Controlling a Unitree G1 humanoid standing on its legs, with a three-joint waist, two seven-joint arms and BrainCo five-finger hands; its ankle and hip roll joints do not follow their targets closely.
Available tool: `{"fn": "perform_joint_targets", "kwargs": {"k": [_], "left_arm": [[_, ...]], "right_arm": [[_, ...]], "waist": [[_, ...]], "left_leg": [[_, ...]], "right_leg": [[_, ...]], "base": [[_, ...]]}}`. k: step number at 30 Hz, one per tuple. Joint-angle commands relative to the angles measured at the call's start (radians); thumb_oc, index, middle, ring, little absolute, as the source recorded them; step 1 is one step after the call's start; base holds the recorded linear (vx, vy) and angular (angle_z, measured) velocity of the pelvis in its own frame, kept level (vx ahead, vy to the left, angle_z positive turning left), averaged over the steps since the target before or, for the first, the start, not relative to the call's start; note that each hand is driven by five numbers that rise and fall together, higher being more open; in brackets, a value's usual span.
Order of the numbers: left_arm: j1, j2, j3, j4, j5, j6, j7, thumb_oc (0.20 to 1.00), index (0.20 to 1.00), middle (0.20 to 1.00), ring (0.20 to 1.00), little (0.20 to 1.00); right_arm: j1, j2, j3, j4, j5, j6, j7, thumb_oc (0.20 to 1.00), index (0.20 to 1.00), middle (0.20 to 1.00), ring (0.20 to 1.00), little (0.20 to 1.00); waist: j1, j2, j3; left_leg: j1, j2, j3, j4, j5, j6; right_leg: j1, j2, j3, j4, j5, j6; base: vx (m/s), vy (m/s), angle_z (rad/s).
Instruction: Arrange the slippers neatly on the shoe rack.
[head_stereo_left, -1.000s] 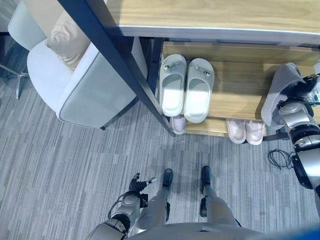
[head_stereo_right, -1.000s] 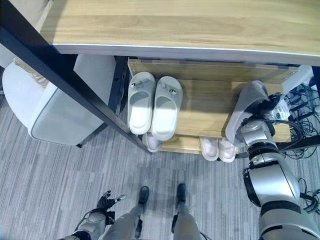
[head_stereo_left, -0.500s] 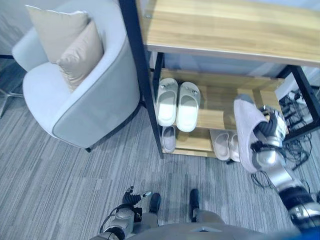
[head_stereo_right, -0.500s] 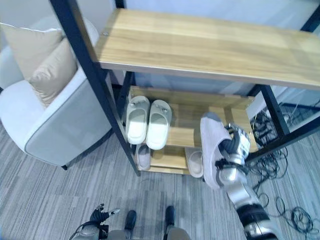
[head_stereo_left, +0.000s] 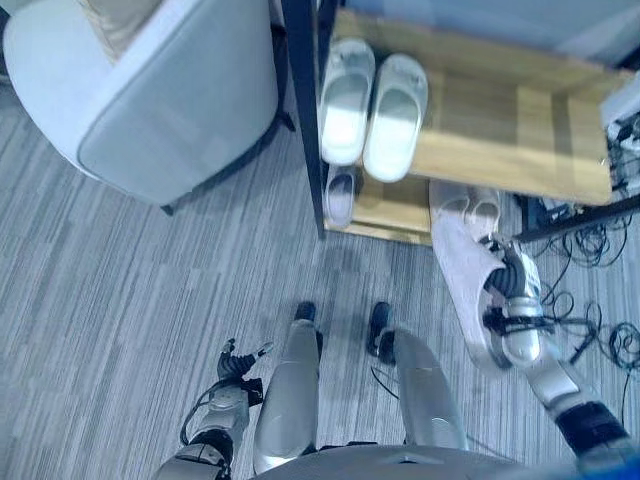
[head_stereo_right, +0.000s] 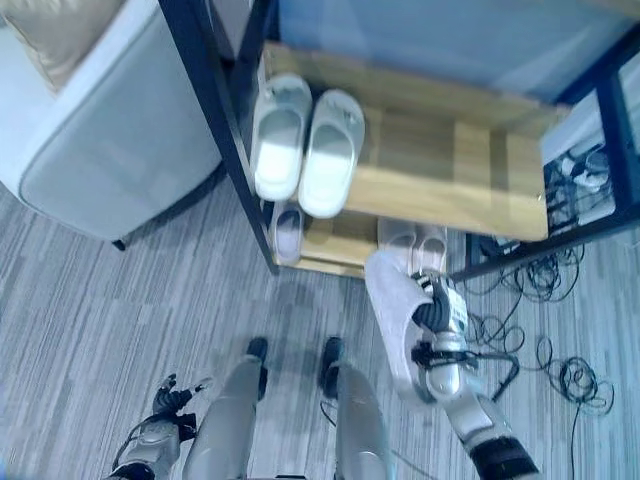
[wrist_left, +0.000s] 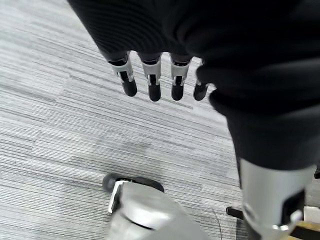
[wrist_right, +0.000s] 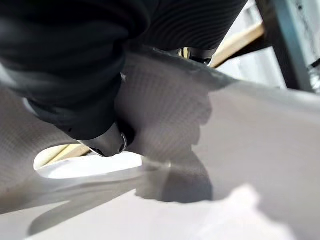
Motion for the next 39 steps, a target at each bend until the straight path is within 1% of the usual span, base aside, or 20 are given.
{"fn": "perform_joint_targets", "kwargs": {"k": [1,2,4,5,7,8,10,11,13,15,18,19,21,22,23,25,27,31,34,39], "left_arm": [[-0.025,0.007,0.009,0.048,-0.030,-0.031,0.034,1.000,1.000,1.000,1.000,1.000],[-0.117,0.077,0.030,0.008,-0.074,-0.041,0.023,1.000,1.000,1.000,1.000,1.000],[-0.127,0.111,0.046,-0.054,-0.129,-0.057,0.011,1.000,1.000,1.000,1.000,1.000],[-0.141,0.110,0.056,-0.087,-0.193,-0.069,0.000,1.000,1.000,1.000,1.000,1.000],[-0.165,0.115,0.058,-0.091,-0.197,-0.068,0.007,1.000,1.000,1.000,1.000,1.000],[-0.193,0.112,0.060,-0.085,-0.214,-0.068,0.022,1.000,1.000,1.000,1.000,1.000],[-0.212,0.105,0.058,-0.095,-0.231,-0.077,0.027,1.000,1.000,1.000,1.000,1.000],[-0.227,0.102,0.063,-0.113,-0.248,-0.090,0.043,1.000,1.000,1.000,1.000,1.000],[-0.247,0.102,0.069,-0.145,-0.282,-0.105,0.061,1.000,1.000,1.000,1.000,1.000],[-0.265,0.111,0.051,-0.178,-0.252,-0.120,0.109,1.000,1.000,1.000,1.000,1.000],[-0.286,0.125,0.032,-0.209,-0.202,-0.132,0.168,1.000,1.000,1.000,1.000,1.000],[-0.291,0.132,0.022,-0.208,-0.177,-0.138,0.202,1.000,1.000,1.000,1.000,1.000],[-0.298,0.141,0.015,-0.219,-0.153,-0.144,0.229,1.000,1.000,1.000,1.000,1.000],[-0.298,0.141,0.015,-0.219,-0.153,-0.144,0.229,1.000,1.000,1.000,1.000,1.000],[-0.272,0.171,0.000,-0.283,-0.089,-0.162,0.266,1.000,1.000,1.000,1.000,1.000],[-0.275,0.193,0.000,-0.307,-0.068,-0.171,0.320,1.000,1.000,1.000,1.000,1.000],[-0.280,0.205,0.010,-0.327,-0.093,-0.191,0.337,1.000,1.000,1.000,1.000,1.000],[-0.229,0.213,0.033,-0.387,-0.145,-0.199,0.320,1.000,1.000,1.000,1.000,1.000],[-0.214,0.208,0.019,-0.400,-0.136,-0.205,0.316,1.000,1.000,1.000,1.000,1.000],[-0.167,0.221,-0.012,-0.449,-0.165,-0.221,0.264,1.000,1.000,1.000,1.000,1.000]], "right_arm": [[-0.035,-0.017,0.014,-0.036,0.054,-0.019,-0.081,0.200,0.200,0.200,0.200,0.200],[-0.092,-0.034,0.036,-0.073,0.060,-0.006,-0.061,0.200,0.200,0.200,0.200,0.200],[-0.138,-0.053,0.035,-0.103,0.072,-0.001,-0.045,0.200,0.200,0.200,0.200,0.200],[-0.199,-0.063,0.037,-0.109,0.077,0.013,-0.045,0.200,0.200,0.200,0.200,0.200],[-0.273,-0.072,0.039,-0.115,0.074,0.030,-0.047,0.200,0.200,0.200,0.200,0.200],[-0.363,-0.081,0.049,-0.108,0.070,0.041,-0.061,0.200,0.200,0.200,0.200,0.200],[-0.442,-0.092,0.061,-0.094,0.067,0.055,-0.069,0.200,0.200,0.200,0.200,0.200],[-0.527,-0.103,0.068,-0.086,0.065,0.088,-0.065,0.200,0.200,0.200,0.200,0.200],[-0.624,-0.124,0.085,-0.060,0.060,0.126,-0.053,0.200,0.200,0.200,0.200,0.200],[-0.752,-0.138,0.099,-0.013,0.053,0.158,-0.052,0.200,0.200,0.200,0.200,0.200],[-0.867,-0.157,0.105,0.021,0.053,0.171,-0.075,0.200,0.200,0.200,0.200,0.200],[-0.920,-0.153,0.101,0.043,0.058,0.178,-0.084,0.200,0.200,0.200,0.200,0.200],[-0.989,-0.166,0.111,0.068,0.050,0.200,-0.088,0.200,0.200,0.200,0.200,0.200],[-0.989,-0.166,0.111,0.068,0.050,0.200,-0.088,0.200,0.200,0.200,0.200,0.200],[-1.087,-0.182,0.119,0.105,0.051,0.238,-0.059,0.200,0.200,0.200,0.200,0.200],[-1.180,-0.183,0.147,0.200,0.087,0.244,-0.050,0.200,0.200,0.200,0.200,0.200],[-1.240,-0.180,0.177,0.303,0.131,0.236,-0.058,0.200,0.200,0.200,0.200,0.200],[-1.331,-0.142,0.232,0.452,0.221,0.255,-0.026,0.200,0.200,0.200,0.200,0.200],[-1.371,-0.117,0.254,0.537,0.260,0.260,-0.007,0.200,0.200,0.200,0.200,0.200],[-1.433,-0.099,0.329,0.729,0.300,0.253,0.052,0.200,0.200,0.200,0.200,0.200]], "waist": [[-0.014,0.026,-0.036],[-0.023,0.025,-0.024],[-0.025,0.032,-0.017],[-0.024,0.044,-0.004],[-0.023,0.050,0.000],[-0.017,0.056,0.017],[-0.013,0.062,0.022],[-0.006,0.069,0.032],[0.002,0.078,0.043],[0.016,0.089,0.059],[0.027,0.099,0.075],[0.032,0.104,0.084],[0.040,0.109,0.091],[0.040,0.109,0.091],[0.047,0.118,0.110],[0.062,0.123,0.135],[0.076,0.131,0.136],[0.102,0.138,0.136],[0.113,0.141,0.136],[0.148,0.164,0.136]], "left_leg": [[0.003,0.023,-0.053,-0.028,-0.043,0.042],[-0.064,0.018,-0.048,0.051,-0.091,0.044],[-0.167,0.002,-0.051,0.132,-0.113,0.052],[-0.249,-0.013,-0.049,0.200,-0.130,0.055],[-0.344,-0.023,-0.045,0.280,-0.157,0.060],[-0.436,-0.036,-0.038,0.371,-0.179,0.064],[-0.529,-0.045,-0.037,0.451,-0.204,0.073],[-0.599,-0.051,-0.039,0.526,-0.225,0.079],[-0.674,-0.057,-0.040,0.618,-0.255,0.085],[-0.755,-0.063,-0.043,0.742,-0.291,0.092],[-0.831,-0.069,-0.043,0.874,-0.331,0.094],[-0.864,-0.072,-0.045,0.946,-0.351,0.098],[-0.897,-0.080,-0.045,1.022,-0.372,0.094],[-0.897,-0.080,-0.045,1.022,-0.372,0.094],[-0.943,-0.087,-0.041,1.130,-0.400,0.093],[-0.944,-0.099,-0.044,1.202,-0.436,0.088],[-0.945,-0.115,-0.052,1.268,-0.468,0.082],[-0.945,-0.128,-0.065,1.393,-0.526,0.076],[-0.945,-0.128,-0.070,1.429,-0.547,0.074],[-0.945,-0.138,-0.084,1.488,-0.572,0.072]], "right_leg": [[0.053,-0.008,0.010,-0.078,0.025,0.006],[-0.018,-0.014,0.028,0.003,-0.016,0.003],[-0.122,-0.026,0.032,0.088,-0.048,-0.005],[-0.206,-0.035,0.040,0.155,-0.071,-0.012],[-0.308,-0.041,0.057,0.235,-0.095,-0.016],[-0.395,-0.048,0.071,0.319,-0.116,-0.025],[-0.487,-0.055,0.085,0.403,-0.136,-0.028],[-0.558,-0.059,0.099,0.480,-0.150,-0.029],[-0.633,-0.068,0.112,0.575,-0.179,-0.035],[-0.712,-0.074,0.129,0.695,-0.208,-0.042],[-0.784,-0.082,0.142,0.815,-0.237,-0.044],[-0.814,-0.086,0.147,0.878,-0.249,-0.050],[-0.848,-0.092,0.157,0.946,-0.260,-0.047],[-0.848,-0.092,0.157,0.946,-0.260,-0.047],[-0.893,-0.091,0.185,1.053,-0.270,-0.042],[-0.905,-0.087,0.235,1.134,-0.280,-0.040],[-0.911,-0.085,0.273,1.215,-0.291,-0.044],[-0.907,-0.078,0.313,1.341,-0.304,-0.054],[-0.899,-0.087,0.330,1.375,-0.294,-0.050],[-0.889,-0.093,0.351,1.426,-0.282,-0.048]], "base": [[-0.05,0.056,0.30],[-0.06,0.075,0.20],[-0.11,0.076,-0.02],[-0.15,0.084,-0.19],[-0.12,0.077,-0.01],[-0.10,0.072,-0.02],[-0.08,0.063,-0.24],[-0.04,0.044,-0.10],[0.00,0.050,0.04],[0.05,0.052,-0.05],[0.07,0.038,-0.05],[0.09,0.044,-0.04],[0.07,0.034,0.01],[0.11,0.065,0.00],[0.12,0.068,0.02],[0.14,0.068,-0.04],[0.13,0.048,-0.18],[0.09,0.050,-0.06],[0.02,0.016,-0.05],[-0.02,0.035,-0.01]]}}
